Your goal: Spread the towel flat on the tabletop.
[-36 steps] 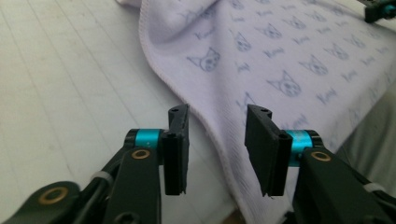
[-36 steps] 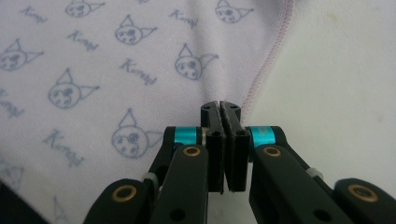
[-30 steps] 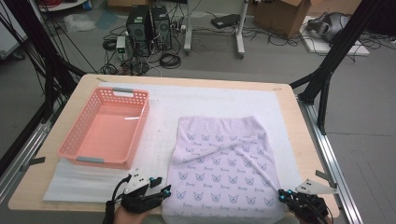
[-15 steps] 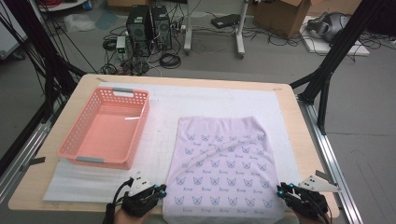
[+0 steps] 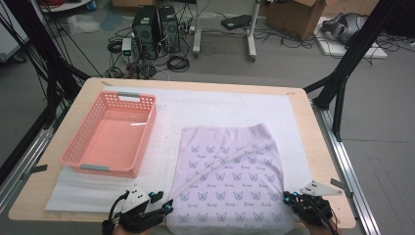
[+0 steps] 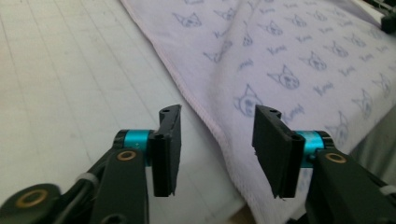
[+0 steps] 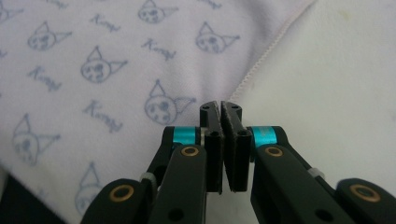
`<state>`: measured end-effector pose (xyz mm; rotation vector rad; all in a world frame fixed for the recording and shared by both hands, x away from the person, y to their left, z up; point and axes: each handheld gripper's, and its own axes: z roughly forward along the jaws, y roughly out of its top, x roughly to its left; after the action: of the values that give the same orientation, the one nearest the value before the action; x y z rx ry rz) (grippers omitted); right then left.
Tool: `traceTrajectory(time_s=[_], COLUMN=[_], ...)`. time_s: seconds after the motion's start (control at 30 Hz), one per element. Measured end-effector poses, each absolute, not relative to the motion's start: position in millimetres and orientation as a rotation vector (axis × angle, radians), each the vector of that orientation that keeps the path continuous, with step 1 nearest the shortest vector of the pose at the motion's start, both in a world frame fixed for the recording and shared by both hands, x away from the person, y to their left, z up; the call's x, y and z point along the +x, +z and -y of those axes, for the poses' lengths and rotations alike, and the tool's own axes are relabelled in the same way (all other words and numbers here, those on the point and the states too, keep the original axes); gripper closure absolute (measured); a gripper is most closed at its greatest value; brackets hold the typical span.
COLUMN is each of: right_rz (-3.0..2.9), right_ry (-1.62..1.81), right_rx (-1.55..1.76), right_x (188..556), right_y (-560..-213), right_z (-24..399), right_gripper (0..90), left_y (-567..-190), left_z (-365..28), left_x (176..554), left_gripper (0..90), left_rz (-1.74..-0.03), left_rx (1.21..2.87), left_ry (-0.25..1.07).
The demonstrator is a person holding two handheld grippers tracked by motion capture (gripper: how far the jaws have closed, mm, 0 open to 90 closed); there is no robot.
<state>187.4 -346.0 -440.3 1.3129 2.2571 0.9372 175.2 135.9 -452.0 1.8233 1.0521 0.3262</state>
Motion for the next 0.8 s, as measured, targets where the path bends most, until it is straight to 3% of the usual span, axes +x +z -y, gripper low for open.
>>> traceTrajectory(time_s=[0.2,0.3,0.4,0.47,0.5,0.53,0.6,0.8], right_rz=[-2.298,-2.245,-2.199,-2.195,-2.193,-2.198,-2.194,-2.141], right_ry=[0.922,0.988,1.012,1.013,1.010,1.009,1.004,1.024], right_rx=[1.378,1.393,1.419,1.425,1.422,1.421,1.426,1.429], right_x=[162.9,162.3,164.1,165.5,166.2,167.1,169.2,176.8], right_y=[-434.5,-435.6,-436.4,-437.7,-438.7,-439.5,-440.9,-438.8], right_z=[369.7,373.3,374.0,373.8,373.8,373.9,374.1,373.9], right_gripper=[86.3,70.4,67.3,67.3,67.2,67.2,67.2,67.1], left_y=[-451.9,-453.8,-455.3,-458.1,-458.4,-458.0,-456.2,-452.1], left_z=[-131.6,-126.4,-116.2,-107.0,-103.0,-100.5,-102.4,-120.8], left_x=[188.9,198.4,209.0,213.2,211.5,210.1,210.3,191.2], left_gripper=[50.6,51.1,53.6,58.4,61.3,71.0,86.3,87.1], left_rz=[-1.054,-1.053,-1.052,-1.049,-1.040,-1.038,-1.053,-1.061], left_rx=[1.801,1.812,1.837,1.880,1.894,1.917,1.924,1.961], left_ry=[0.314,0.297,0.280,0.272,0.328,0.385,0.354,0.380])
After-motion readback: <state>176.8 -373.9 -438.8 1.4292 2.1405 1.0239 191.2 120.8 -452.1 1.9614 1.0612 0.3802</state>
